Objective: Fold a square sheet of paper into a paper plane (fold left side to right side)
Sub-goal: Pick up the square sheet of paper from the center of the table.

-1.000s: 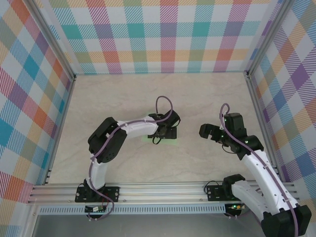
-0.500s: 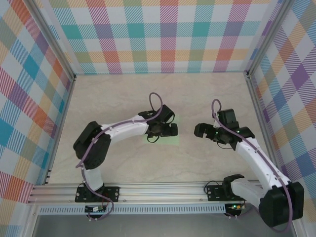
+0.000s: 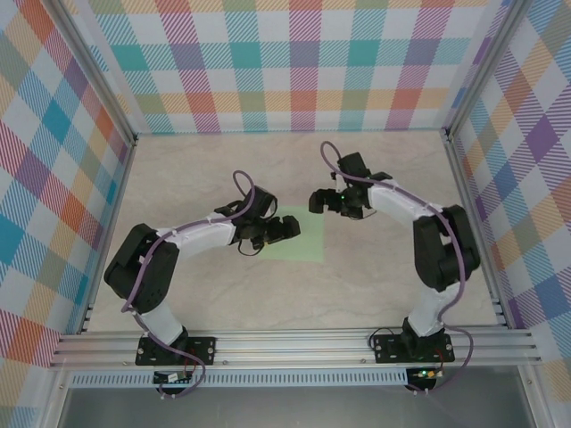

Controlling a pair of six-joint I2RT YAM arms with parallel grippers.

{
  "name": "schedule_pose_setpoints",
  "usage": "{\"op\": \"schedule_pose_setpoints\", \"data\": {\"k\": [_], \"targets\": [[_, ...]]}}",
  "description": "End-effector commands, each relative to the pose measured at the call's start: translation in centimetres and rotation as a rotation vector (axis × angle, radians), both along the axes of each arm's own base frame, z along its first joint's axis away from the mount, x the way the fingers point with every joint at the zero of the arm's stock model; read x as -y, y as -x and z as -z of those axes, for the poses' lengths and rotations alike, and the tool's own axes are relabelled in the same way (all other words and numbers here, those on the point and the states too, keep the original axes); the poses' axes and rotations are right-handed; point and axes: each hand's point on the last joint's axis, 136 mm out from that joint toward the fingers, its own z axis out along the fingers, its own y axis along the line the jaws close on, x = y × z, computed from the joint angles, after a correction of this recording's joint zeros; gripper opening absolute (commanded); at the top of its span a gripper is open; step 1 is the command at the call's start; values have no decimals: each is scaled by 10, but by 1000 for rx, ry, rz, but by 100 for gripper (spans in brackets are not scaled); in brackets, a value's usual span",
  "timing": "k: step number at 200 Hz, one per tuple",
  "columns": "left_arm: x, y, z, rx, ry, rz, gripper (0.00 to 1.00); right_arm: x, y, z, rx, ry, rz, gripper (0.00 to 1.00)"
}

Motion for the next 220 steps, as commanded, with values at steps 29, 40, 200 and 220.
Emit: {"op": "schedule_pose_setpoints", "data": {"k": [29, 40, 200, 220], "targets": [[-16, 6, 32, -61, -48, -19, 89, -28, -26, 30, -26, 91, -44, 100], [-17, 8, 38, -77, -55, -20, 89, -29, -29, 35, -31, 119, -43, 100], [-24, 17, 61, -123, -88, -27, 88, -70, 29, 51, -132, 106, -177, 87], [-23, 17, 57, -109, -77, -26, 88, -72, 33, 47, -138, 91, -194, 78]]}}
